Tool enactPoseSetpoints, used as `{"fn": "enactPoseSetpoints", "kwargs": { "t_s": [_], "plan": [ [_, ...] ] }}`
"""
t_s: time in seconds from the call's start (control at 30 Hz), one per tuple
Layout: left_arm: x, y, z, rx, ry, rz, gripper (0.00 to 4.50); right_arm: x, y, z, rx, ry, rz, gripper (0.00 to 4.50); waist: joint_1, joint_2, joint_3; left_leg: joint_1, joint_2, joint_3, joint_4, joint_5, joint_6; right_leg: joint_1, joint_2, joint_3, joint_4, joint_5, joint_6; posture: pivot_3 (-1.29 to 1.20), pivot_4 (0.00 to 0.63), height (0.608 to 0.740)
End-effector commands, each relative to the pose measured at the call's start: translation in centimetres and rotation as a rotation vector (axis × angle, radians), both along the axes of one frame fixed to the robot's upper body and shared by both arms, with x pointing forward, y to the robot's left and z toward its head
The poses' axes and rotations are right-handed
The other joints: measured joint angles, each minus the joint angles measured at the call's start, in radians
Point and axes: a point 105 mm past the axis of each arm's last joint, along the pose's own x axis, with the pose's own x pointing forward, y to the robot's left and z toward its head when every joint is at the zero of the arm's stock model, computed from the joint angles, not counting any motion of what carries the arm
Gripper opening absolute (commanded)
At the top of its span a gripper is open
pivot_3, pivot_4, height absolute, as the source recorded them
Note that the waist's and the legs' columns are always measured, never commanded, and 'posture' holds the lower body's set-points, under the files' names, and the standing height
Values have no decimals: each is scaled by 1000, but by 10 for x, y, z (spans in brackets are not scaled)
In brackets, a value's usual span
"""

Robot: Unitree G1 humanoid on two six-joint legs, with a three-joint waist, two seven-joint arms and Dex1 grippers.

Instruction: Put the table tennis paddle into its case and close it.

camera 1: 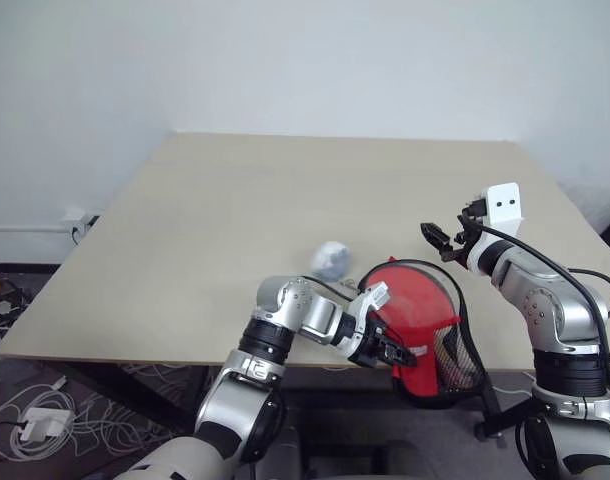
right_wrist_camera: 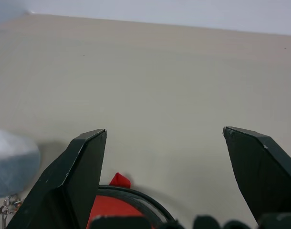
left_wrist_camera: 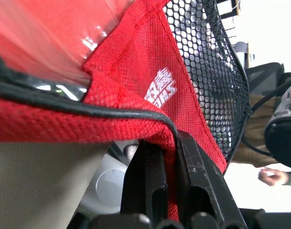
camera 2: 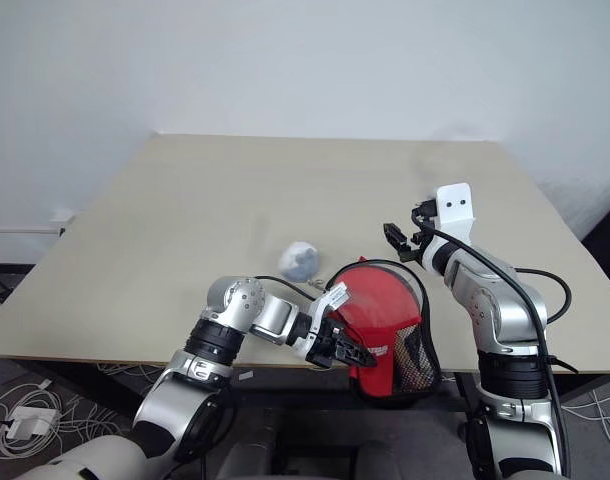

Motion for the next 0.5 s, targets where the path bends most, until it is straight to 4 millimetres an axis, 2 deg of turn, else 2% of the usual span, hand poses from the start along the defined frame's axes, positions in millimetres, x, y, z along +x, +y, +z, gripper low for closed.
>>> {"fn": "enactPoseSetpoints", "kwargs": {
  "t_s": [0.03, 0.13, 0.27, 0.37, 0.5],
  "plan": [
    [14, -2, 15, -24, -136, 38, 41, 0, -1, 14, -33, -65, -15, 4244, 0, 0, 0, 0, 0, 0, 0, 0, 0, 0, 0, 0, 0, 0, 0, 0, 0, 740],
    [17, 4, 12, -5, -152, 57, 821, 3, -3, 11, -40, -54, -27, 4244, 0, 0, 0, 0, 0, 0, 0, 0, 0, 0, 0, 0, 0, 0, 0, 0, 0, 740],
    [13, 11, 13, -1, -96, 41, 2233, 5, -3, 9, -38, -45, -32, 4244, -1, 0, 0, 0, 0, 0, 0, 0, 0, 0, 0, 0, 0, 0, 0, 0, 0, 740],
    [14, 18, 25, -47, -83, 39, 3207, 6, -3, 8, -36, -35, -28, 4244, -2, 0, 0, 0, 0, 0, 0, 0, 0, 0, 0, 0, 0, 0, 0, 0, 0, 740],
    [19, 38, 46, -107, -160, 39, 3207, 4, 3, 6, 2, 0, 14, 4244, -3, 0, 0, 0, 0, 0, 0, 0, 0, 0, 0, 0, 0, 0, 0, 0, 0, 740]
  ]
}}
